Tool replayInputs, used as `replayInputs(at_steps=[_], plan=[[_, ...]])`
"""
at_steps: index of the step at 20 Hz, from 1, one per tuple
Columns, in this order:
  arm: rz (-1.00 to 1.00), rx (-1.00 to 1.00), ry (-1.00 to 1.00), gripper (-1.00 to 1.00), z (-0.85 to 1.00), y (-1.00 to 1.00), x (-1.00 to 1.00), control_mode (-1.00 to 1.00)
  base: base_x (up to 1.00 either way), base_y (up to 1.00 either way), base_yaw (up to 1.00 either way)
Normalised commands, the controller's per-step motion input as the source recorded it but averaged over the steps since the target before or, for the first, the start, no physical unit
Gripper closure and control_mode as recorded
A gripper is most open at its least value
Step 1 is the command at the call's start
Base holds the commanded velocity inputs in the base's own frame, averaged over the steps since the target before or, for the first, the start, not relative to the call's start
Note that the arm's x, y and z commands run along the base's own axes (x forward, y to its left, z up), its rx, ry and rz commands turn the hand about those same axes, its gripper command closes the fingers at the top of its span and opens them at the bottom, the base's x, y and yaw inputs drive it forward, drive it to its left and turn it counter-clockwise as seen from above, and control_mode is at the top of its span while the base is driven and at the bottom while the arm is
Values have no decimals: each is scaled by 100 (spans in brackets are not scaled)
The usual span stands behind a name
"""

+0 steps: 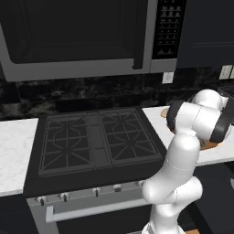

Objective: Place the appropriate cutting tool for cutting the cucumber skin on the cutting board.

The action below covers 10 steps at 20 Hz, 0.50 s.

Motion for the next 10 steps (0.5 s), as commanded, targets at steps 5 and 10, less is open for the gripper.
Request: replayInputs(at_steps=[5, 10], plan=[[0, -4, 0, -100, 90, 1, -37, -100, 0, 0, 0], [0, -5, 0, -100, 84, 34, -54, -100, 0, 0, 0]])
